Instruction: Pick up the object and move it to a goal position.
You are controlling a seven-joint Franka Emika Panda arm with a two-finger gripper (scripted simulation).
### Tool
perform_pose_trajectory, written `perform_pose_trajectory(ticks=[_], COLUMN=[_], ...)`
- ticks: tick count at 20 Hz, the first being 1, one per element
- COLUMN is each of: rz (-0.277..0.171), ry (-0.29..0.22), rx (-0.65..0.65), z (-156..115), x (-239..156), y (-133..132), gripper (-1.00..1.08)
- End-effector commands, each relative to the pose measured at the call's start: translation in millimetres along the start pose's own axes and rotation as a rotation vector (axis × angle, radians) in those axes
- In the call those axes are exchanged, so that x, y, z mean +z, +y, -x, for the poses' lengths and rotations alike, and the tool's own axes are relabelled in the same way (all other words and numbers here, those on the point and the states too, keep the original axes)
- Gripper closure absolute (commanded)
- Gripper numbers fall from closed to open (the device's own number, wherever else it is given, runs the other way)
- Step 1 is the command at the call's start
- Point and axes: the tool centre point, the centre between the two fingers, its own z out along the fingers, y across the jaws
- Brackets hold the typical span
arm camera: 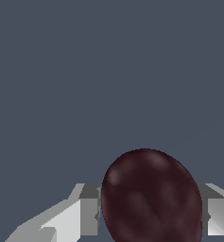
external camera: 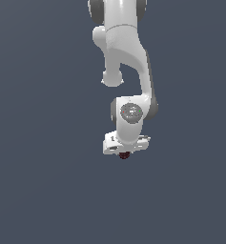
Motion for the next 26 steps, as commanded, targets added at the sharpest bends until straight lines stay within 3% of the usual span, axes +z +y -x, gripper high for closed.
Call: perform_pose_trajectory(ticks=[1, 16, 26], rz=[0.0, 0.0, 0.0], ry=[0.001, 0.001, 0.001], rx=[0.0, 0.0, 0.0], z=[-14, -83, -107], x=[-5, -29, -36], y=[-11, -63, -80], gripper=[1.08, 1.08, 1.08])
